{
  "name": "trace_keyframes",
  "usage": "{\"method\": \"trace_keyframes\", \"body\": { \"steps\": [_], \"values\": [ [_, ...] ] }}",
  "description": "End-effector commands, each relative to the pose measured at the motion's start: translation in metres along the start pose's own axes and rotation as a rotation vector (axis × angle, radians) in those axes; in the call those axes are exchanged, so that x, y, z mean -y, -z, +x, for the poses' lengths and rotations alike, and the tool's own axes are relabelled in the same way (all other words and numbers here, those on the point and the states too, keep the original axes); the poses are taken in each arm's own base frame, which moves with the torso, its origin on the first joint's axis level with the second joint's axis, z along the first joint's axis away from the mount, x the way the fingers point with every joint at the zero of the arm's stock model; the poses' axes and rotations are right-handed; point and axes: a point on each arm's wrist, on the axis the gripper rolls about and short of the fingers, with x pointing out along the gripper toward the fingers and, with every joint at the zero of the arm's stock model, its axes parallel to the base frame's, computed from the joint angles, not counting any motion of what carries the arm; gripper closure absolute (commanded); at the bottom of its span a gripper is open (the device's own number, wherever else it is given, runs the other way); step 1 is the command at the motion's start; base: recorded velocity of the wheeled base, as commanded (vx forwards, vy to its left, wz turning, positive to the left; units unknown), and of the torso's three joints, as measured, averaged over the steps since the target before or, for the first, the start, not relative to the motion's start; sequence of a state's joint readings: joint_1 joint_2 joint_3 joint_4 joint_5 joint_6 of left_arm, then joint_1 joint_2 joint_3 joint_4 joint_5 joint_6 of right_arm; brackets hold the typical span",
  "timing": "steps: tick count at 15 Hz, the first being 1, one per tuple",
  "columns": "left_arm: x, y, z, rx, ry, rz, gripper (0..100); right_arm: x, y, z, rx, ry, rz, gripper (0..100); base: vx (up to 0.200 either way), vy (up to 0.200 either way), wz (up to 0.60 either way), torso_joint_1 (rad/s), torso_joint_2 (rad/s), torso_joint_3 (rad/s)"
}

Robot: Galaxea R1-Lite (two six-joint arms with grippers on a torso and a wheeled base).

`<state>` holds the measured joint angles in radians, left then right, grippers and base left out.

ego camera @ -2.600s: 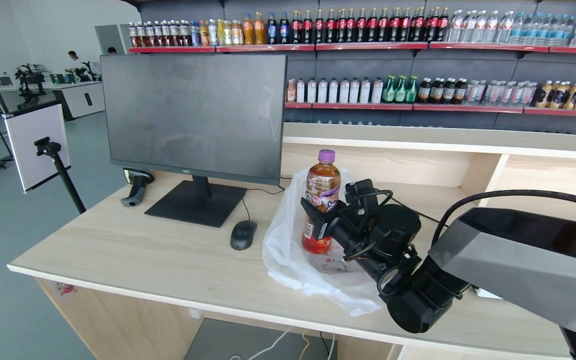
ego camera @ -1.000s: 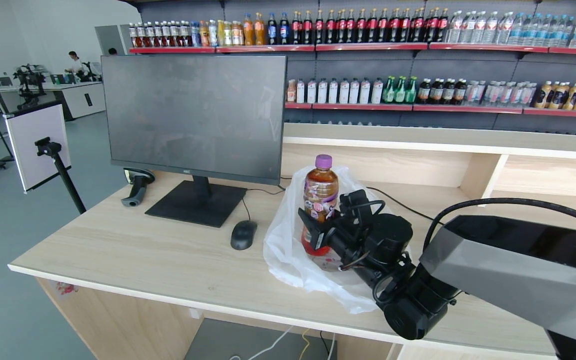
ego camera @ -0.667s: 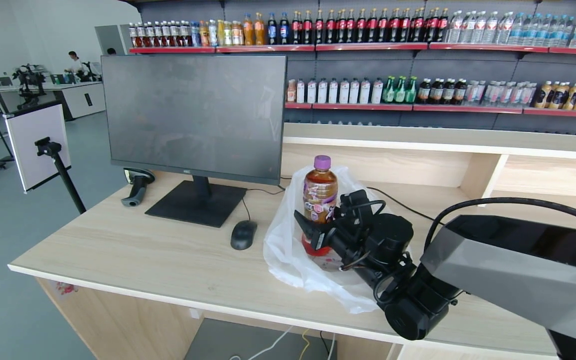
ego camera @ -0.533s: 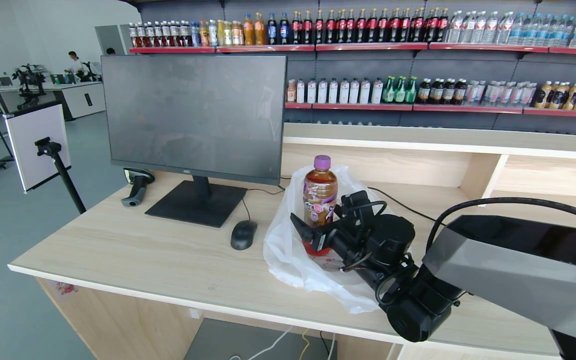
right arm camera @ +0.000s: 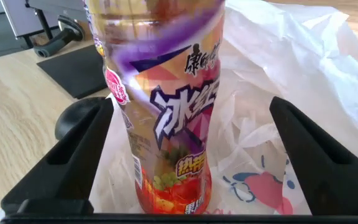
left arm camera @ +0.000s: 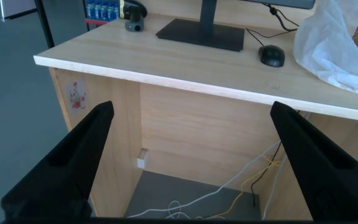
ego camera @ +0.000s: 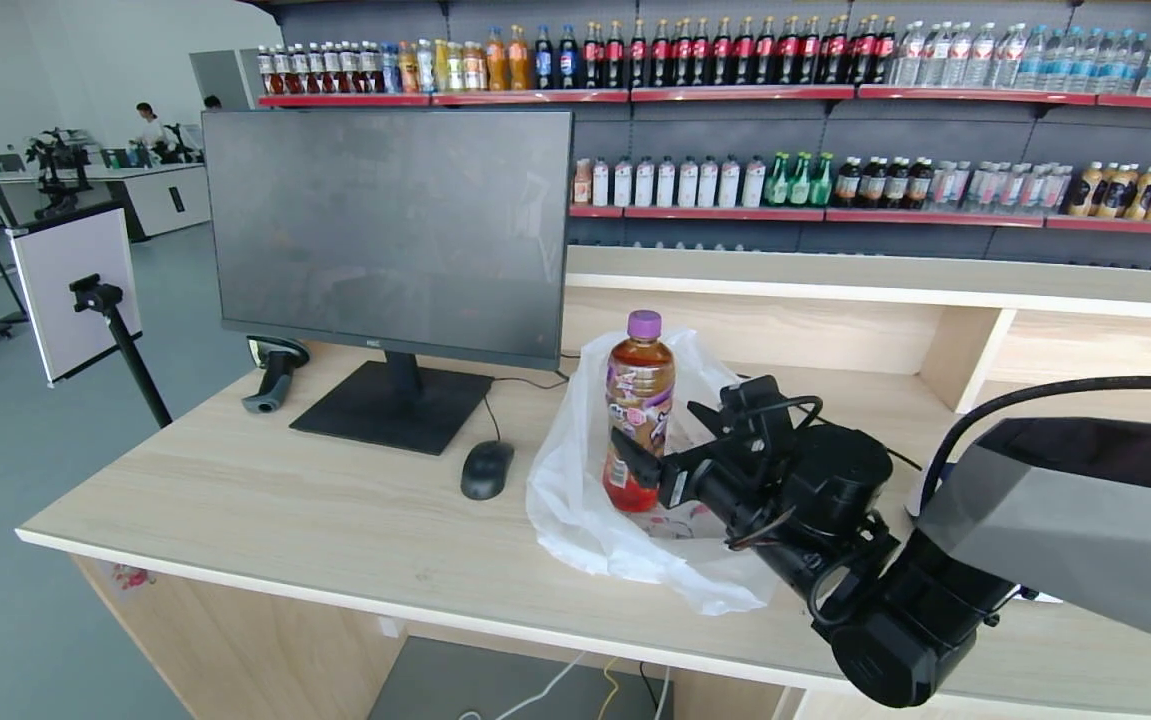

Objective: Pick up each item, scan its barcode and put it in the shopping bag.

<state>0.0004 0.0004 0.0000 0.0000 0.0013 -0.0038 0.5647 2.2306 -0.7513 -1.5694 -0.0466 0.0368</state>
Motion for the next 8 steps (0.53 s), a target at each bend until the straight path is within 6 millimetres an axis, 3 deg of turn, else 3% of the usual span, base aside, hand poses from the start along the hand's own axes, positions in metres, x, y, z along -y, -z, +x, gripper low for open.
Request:
{"method": "trace_keyframes", "body": {
  "steps": [1,4,8],
  "values": [
    [0.0,0.0,0.0,-0.001,-0.001,-0.001,0,-0.006,-0.023,-0.02,0.021,-0.018,-0.005,0,0.0,0.0,0.0,0.0,0.0,0.0],
    [0.0,0.0,0.0,0.0,0.0,0.001,0,-0.013,-0.043,-0.051,0.022,-0.044,-0.021,0,0.0,0.0,0.0,0.0,0.0,0.0],
    [0.0,0.0,0.0,0.0,0.0,0.002,0,-0.011,-0.085,-0.08,0.124,-0.043,-0.04,0,0.0,0.0,0.0,0.0,0.0,0.0]
  ]
}}
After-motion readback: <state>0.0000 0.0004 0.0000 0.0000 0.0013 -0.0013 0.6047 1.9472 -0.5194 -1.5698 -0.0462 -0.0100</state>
